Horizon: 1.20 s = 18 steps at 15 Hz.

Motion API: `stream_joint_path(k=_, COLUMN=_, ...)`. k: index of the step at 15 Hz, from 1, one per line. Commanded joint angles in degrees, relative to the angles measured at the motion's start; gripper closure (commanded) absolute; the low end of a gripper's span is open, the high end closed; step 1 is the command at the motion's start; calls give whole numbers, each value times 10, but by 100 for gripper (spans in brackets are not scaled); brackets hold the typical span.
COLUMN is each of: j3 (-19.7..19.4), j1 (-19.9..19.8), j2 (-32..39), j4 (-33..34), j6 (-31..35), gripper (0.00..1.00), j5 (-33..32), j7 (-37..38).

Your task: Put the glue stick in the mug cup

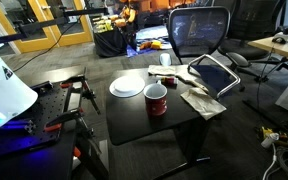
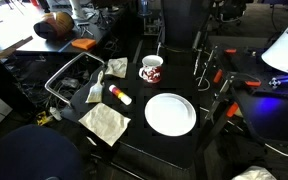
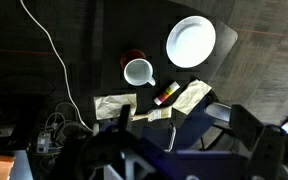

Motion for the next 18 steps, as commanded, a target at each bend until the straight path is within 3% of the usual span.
stream_joint_path(k=1, j3=38, j1=22, j2=100, j4=62, j6=9, gripper=0, j5=29, j7=38)
stream_joint_path(k=8, j3=134, j1=25, j2=233, j4=148, j6=24, gripper=0, j5=74, j7=163)
stream_joint_path(k=14, j3=214, j1=27, j2=304, j4=190, j6=72, gripper=0, j5=65, j7=316)
stream_joint_path(k=18, j3=247, j1=37, j2=337, j4=216, j6=81, gripper=0, j5=71, j7=366)
